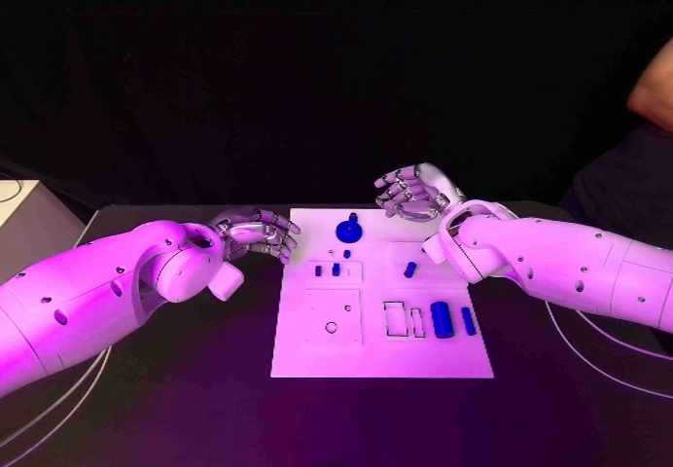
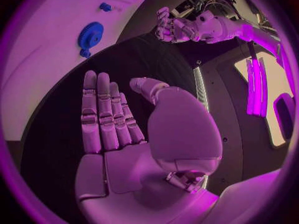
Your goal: Assemble the parts on the task board
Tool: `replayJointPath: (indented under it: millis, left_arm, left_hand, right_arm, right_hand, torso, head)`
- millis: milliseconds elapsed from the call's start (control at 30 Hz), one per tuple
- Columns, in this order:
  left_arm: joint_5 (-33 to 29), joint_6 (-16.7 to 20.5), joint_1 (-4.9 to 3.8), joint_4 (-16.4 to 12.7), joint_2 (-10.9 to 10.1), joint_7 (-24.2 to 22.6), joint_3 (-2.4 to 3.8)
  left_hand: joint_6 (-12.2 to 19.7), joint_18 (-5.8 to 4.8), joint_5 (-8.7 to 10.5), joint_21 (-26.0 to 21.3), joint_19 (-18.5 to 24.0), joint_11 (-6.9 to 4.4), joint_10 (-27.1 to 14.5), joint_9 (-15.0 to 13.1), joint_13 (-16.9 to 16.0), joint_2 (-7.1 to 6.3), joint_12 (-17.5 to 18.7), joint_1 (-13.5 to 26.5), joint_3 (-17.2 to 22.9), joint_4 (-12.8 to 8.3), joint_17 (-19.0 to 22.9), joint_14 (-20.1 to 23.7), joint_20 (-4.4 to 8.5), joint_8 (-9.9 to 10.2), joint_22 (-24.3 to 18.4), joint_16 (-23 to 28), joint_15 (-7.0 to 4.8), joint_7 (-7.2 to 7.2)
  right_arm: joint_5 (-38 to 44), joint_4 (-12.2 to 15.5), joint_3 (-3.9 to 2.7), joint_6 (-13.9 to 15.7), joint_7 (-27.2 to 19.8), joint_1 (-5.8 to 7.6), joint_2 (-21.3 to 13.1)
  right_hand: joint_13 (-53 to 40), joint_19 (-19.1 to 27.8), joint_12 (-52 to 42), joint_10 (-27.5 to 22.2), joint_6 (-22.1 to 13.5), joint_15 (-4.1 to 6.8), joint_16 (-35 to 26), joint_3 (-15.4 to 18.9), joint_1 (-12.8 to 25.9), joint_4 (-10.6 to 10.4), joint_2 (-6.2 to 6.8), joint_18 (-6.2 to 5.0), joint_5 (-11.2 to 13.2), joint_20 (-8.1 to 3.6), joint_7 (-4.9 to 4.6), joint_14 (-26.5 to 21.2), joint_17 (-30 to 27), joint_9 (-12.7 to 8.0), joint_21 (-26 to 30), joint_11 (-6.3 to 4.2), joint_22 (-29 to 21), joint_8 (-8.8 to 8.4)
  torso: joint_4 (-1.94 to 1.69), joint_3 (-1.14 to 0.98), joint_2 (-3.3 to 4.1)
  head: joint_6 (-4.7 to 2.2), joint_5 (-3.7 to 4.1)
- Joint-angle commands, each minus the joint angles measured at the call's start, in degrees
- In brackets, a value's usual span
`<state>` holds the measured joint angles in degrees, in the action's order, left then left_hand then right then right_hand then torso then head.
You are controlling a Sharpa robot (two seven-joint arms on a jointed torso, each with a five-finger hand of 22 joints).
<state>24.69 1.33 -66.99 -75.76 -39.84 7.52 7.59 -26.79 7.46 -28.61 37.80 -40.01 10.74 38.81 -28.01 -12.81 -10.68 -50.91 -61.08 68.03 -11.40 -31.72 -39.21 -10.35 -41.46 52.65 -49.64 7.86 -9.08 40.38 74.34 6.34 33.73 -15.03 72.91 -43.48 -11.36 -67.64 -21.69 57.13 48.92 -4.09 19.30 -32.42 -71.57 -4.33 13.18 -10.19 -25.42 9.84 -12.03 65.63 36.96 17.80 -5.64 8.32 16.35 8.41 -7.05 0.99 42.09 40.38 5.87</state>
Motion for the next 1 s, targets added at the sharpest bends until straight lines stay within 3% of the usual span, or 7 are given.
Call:
replayJointPath:
  millis: [33,167,267,400,533,700,1000]
  left_arm:
    - [-8.01,2.83,0.25,-0.70,-0.46,-2.23,0.06]
    - [-8.06,2.35,0.58,-1.32,-1.03,-0.76,0.05]
    - [-8.21,1.67,0.97,-1.85,-1.50,-0.04,0.04]
    - [-8.50,0.39,1.58,-2.52,-2.00,0.47,0.03]
    - [-8.20,-1.73,2.01,-3.17,-2.29,1.36,0.03]
    - [-5.95,-2.82,2.17,-3.97,-2.25,1.95,0.02]
    - [7.88,1.94,2.21,-3.58,-0.82,2.14,0.10]
  left_hand:
    - [0.57,0.43,5.33,0.15,0.18,0.01,-0.47,0.61,0.02,1.97,-1.18,3.03,-10.52,3.12,0.38,0.96,-0.35,-0.93,0.31,-1.38,0.19,-5.60]
    - [2.63,2.44,26.01,-9.81,-4.25,0.63,-2.90,1.26,0.01,-3.85,-3.16,4.41,-36.32,13.34,1.02,2.91,-3.30,-2.84,-9.43,-3.95,0.84,-5.68]
    - [4.11,2.83,25.77,-15.98,-7.29,1.16,-4.79,2.67,0.83,0.28,-3.55,1.84,-74.96,28.70,2.66,5.11,-4.14,-3.66,-15.71,-4.63,1.33,-6.18]
    - [4.49,2.60,25.65,-19.55,-6.51,1.73,-5.88,3.48,1.49,-1.08,-3.23,10.93,-76.21,28.76,4.13,7.14,-4.63,-4.05,-18.66,-3.58,2.00,-6.70]
    - [4.99,2.63,25.56,-23.46,-5.83,2.47,-7.42,4.92,2.44,12.56,-2.85,19.00,-70.77,28.39,6.67,9.41,-5.48,-4.60,-22.06,-1.54,2.87,-7.35]
    - [2.86,2.98,13.47,-26.36,-10.45,2.10,-5.98,8.56,3.56,18.56,-4.96,18.20,-72.31,28.28,10.00,7.08,-5.30,-6.87,-26.19,-3.38,2.39,-7.14]
    - [-8.43,3.02,6.51,-15.98,-26.50,-3.07,5.52,14.53,4.73,10.50,-4.20,1.40,-64.68,28.17,7.71,-10.65,0.73,-7.77,-22.50,-15.40,-3.55,-2.27]
  right_arm:
    - [0.10,0.51,-0.03,-0.66,-0.66,-0.22,-0.18]
    - [0.23,1.15,-0.03,-0.76,-0.56,-0.44,-0.37]
    - [0.33,1.60,-0.03,-0.83,-0.50,-0.56,-0.47]
    - [0.38,1.96,-0.03,-0.91,-0.46,-0.66,-0.55]
    - [0.41,2.13,-0.03,-0.94,-0.42,-0.77,-0.72]
    - [0.45,2.18,-0.02,-0.91,-0.39,-0.85,-0.87]
    - [0.56,2.20,-0.02,-0.90,-0.34,-0.97,-0.93]
  right_hand:
    - [0.10,-0.49,0.08,0.26,-0.03,0.02,-0.31,0.06,-0.52,0.45,-0.38,-0.25,-0.34,-0.12,-0.63,0.29,-0.08,-0.07,0.29,-0.13,-0.11,0.21]
    - [0.47,-0.68,0.06,0.34,-0.02,0.09,-0.56,-0.03,-1.37,1.35,-0.28,-0.22,-0.31,-0.27,-0.64,0.38,-0.11,-0.10,0.25,-0.15,-0.31,0.25]
    - [0.62,-0.77,0.03,0.41,0.00,0.12,-0.65,-0.01,-1.68,1.70,-0.29,-0.21,-0.28,-0.34,-0.64,0.46,-0.12,-0.12,0.20,-0.16,-0.36,0.28]
    - [0.62,-0.77,0.03,0.41,0.00,0.12,-0.65,-0.01,-1.68,1.70,-0.29,-0.21,-0.28,-0.34,-0.64,0.46,-0.12,-0.12,0.20,-0.16,-0.36,0.28]
    - [0.62,-0.77,0.03,0.41,0.00,0.12,-0.65,-0.01,-1.68,1.70,-0.29,-0.21,-0.28,-0.34,-0.64,0.46,-0.12,-0.12,0.20,-0.16,-0.36,0.28]
    - [0.68,-0.80,0.02,0.44,0.00,0.14,-0.69,0.02,-1.78,1.83,-0.25,-0.19,-0.26,-0.36,-0.63,0.49,-0.12,-0.12,0.18,-0.16,-0.38,0.28]
    - [0.74,-0.83,0.02,0.46,0.00,0.14,-0.73,0.05,-1.90,1.98,-0.22,-0.19,-0.25,-0.39,-0.63,0.52,-0.13,-0.13,0.16,-0.16,-0.40,0.29]
  torso:
    - [0.08,-0.03,0.04]
    - [0.08,-0.07,0.09]
    - [0.04,-0.11,0.11]
    - [0.06,-0.09,0.15]
    - [0.09,-0.08,0.13]
    - [0.06,-0.08,0.13]
    - [0.05,-0.13,0.13]
  head:
    - [-0.50,-0.19]
    - [-0.87,-0.59]
    - [-1.01,-0.50]
    - [-1.08,-0.39]
    - [-1.02,-0.38]
    - [-1.05,-0.30]
    - [-0.71,-0.05]
